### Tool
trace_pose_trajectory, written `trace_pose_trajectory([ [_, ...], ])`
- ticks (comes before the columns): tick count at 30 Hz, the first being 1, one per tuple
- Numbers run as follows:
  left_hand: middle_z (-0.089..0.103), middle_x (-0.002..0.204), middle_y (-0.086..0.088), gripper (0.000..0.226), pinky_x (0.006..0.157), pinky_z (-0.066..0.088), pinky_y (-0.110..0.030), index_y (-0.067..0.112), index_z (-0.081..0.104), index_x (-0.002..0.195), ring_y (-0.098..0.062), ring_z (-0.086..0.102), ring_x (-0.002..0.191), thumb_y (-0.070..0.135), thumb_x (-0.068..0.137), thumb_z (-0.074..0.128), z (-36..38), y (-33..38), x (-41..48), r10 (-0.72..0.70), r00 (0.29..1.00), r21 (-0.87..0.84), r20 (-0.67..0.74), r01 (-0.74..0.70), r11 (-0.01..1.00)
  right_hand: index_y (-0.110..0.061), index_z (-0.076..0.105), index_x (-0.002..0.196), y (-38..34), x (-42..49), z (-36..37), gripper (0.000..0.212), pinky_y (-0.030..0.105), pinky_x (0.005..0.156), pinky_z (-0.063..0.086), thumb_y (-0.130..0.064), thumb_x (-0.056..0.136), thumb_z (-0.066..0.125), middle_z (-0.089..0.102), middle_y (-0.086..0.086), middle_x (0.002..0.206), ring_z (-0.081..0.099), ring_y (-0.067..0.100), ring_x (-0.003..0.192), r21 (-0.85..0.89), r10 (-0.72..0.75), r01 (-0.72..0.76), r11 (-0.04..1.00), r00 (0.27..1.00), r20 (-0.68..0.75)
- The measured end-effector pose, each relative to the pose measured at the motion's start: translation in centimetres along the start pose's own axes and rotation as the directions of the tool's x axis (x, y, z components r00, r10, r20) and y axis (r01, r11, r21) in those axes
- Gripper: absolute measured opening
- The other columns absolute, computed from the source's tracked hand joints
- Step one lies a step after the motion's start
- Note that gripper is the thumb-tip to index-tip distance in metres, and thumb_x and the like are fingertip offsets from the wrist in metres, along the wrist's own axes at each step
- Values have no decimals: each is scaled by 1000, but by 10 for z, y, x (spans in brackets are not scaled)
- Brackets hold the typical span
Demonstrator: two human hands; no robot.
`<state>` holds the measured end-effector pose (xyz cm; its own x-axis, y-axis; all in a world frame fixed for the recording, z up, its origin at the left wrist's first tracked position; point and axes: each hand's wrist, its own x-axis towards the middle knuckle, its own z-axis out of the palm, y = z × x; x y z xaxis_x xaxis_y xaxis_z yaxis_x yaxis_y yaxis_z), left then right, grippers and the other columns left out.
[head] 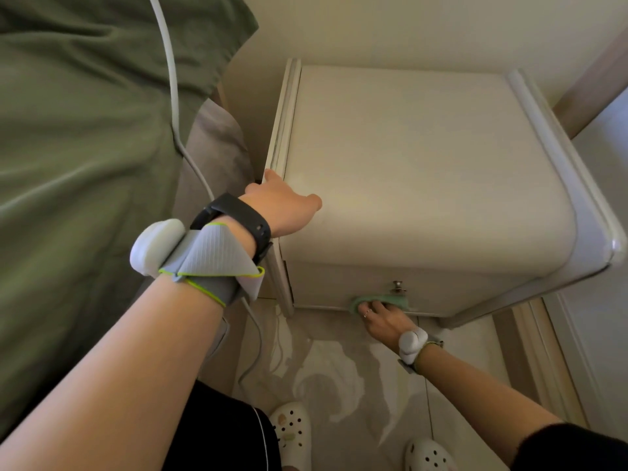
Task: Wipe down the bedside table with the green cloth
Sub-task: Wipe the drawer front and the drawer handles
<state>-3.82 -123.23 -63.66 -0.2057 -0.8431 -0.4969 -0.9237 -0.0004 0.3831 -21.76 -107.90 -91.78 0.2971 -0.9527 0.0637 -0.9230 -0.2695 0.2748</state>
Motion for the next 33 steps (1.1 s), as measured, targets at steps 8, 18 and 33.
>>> trace_pose_trajectory([
  [8, 20, 157, -14, 87, 91, 38, -33, 12, -7, 152, -34, 39, 134, 50, 91, 43, -2, 1, 0, 9, 1000, 15, 1, -9, 1000, -9, 70, 84, 28, -53, -16, 26, 33, 40, 49, 4, 64, 60, 59, 13, 96, 62, 32, 65, 141, 331, -346, 928, 936, 122],
  [18, 38, 146, -19, 88, 77, 40, -32, 9, -7, 152, -35, 51, 120, 50, 91, 42, -2, -1, -5, 37, 999, 65, -20, -36, 997, -3, 60, 107, 13, -26, -88, 29, 35, 73, 45, -10, 80, 53, 58, 18, 98, 51, 31, 85, 575, 708, -508, 641, 681, -188],
  [33, 45, 141, -18, 84, 65, 42, -29, 8, -5, 152, -33, 58, 112, 44, 94, 42, -2, 1, -13, 60, 997, 66, -58, -56, 996, -11, 60, 110, -3, -21, -94, 36, 36, 56, 44, 2, 78, 50, 55, 18, 101, 57, 40, 77, 475, 771, -708, 522, 630, 92],
])
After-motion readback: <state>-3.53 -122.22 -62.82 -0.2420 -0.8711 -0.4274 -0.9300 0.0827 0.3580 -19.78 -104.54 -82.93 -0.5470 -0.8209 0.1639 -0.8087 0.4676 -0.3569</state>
